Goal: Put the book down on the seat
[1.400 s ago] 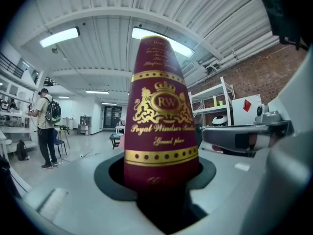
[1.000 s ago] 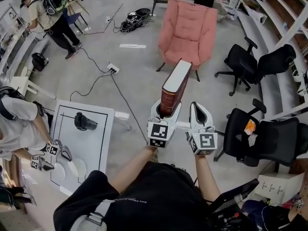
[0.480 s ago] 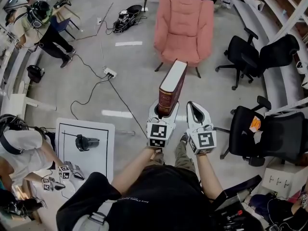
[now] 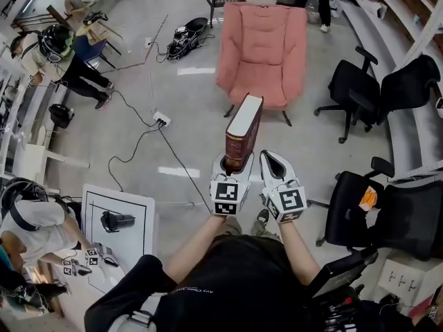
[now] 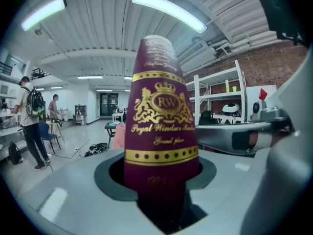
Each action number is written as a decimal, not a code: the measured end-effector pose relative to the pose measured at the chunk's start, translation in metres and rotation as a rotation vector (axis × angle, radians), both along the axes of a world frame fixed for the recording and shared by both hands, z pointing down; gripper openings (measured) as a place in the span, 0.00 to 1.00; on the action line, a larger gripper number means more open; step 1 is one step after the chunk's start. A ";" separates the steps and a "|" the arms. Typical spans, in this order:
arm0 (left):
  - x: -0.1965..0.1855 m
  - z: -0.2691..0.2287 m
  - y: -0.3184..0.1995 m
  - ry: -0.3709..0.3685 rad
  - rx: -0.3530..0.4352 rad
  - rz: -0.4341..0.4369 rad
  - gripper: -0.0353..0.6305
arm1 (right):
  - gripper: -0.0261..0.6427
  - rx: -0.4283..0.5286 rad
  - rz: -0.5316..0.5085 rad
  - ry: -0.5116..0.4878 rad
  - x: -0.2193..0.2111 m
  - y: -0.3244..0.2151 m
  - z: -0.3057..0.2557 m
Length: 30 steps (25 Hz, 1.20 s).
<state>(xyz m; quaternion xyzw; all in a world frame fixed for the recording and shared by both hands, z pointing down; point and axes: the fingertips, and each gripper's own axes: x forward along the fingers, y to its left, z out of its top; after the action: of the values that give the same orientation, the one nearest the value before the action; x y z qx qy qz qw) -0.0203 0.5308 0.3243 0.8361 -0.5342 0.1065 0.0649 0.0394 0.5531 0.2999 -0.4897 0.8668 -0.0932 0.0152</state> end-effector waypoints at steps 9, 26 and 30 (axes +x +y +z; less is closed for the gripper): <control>-0.009 0.013 -0.066 -0.001 -0.069 -0.041 0.37 | 0.06 -0.039 -0.046 -0.005 -0.001 -0.070 0.004; -0.060 0.043 -0.241 0.064 -0.159 0.127 0.39 | 0.06 -0.137 0.013 0.009 -0.069 -0.248 0.027; -0.059 0.061 -0.261 0.093 -0.209 0.138 0.38 | 0.06 -0.159 0.030 0.005 -0.061 -0.274 0.035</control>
<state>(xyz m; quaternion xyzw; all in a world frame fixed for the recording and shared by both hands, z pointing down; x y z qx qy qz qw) -0.0788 0.2697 0.3853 0.8634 -0.4580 0.1269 0.1691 -0.0221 0.2795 0.3344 -0.5026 0.8492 -0.1602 -0.0243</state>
